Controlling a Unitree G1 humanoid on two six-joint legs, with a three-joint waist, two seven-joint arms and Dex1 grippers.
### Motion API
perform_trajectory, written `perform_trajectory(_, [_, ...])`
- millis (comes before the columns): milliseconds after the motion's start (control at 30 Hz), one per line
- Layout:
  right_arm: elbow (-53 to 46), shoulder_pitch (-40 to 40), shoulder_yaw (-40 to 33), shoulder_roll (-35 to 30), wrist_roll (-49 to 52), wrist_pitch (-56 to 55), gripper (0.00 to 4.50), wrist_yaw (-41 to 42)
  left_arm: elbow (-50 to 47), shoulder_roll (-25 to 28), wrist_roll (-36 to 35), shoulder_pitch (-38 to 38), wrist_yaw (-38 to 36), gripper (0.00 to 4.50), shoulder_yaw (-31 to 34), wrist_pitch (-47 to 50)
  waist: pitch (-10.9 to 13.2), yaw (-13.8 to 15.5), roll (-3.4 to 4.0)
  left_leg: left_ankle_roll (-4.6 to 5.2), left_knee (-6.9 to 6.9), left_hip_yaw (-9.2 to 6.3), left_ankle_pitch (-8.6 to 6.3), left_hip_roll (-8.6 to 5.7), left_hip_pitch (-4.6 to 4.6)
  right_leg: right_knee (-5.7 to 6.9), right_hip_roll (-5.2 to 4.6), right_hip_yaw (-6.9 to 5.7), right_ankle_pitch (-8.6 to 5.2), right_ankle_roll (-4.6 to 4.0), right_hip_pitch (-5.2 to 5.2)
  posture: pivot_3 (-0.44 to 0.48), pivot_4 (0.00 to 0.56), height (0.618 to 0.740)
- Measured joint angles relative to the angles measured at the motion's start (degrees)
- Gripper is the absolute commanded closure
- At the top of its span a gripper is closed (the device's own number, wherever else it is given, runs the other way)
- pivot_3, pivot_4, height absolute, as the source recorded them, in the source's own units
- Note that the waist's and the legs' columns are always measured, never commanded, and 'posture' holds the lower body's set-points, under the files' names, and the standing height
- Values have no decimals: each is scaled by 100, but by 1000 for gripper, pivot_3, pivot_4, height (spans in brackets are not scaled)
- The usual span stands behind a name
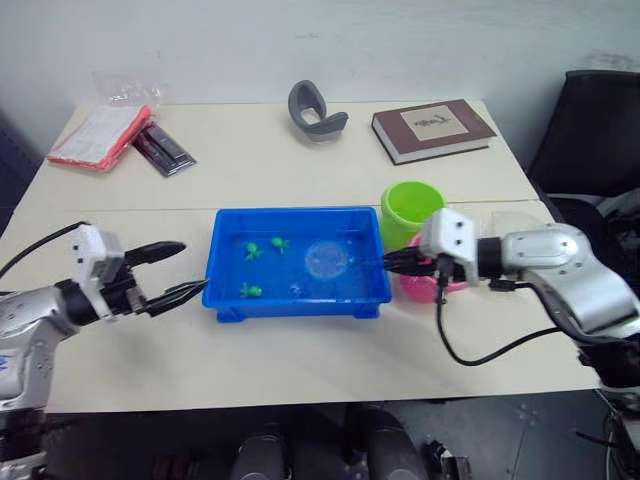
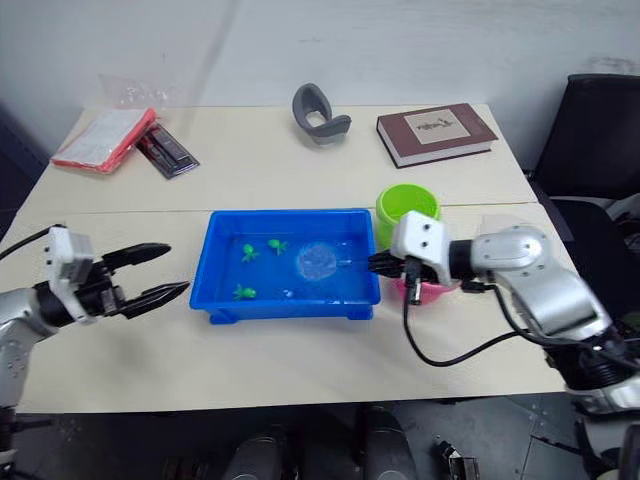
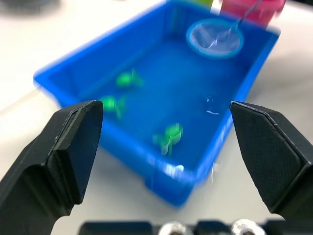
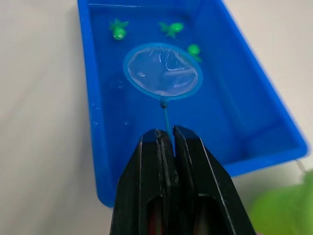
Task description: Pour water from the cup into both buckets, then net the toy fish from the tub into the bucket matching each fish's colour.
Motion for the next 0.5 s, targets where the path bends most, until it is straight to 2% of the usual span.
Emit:
perform_trajectory(200, [119,-159,207,290,-427,352,4500,55,70,258,-3,142,-101,62,467,27,0,-22,0,4,-1,0,-2,-7,-2,3,-4,-13,0,1,0,0,150,740])
perform_trajectory(500, [1255,-805,816,987,-1428,24,4500,194,-19,188,-6,629,-34,62,668,132,0,-44,0,3,-3,9,-2,-5,-2,7,0,-33,0,1,-8,0,150,740])
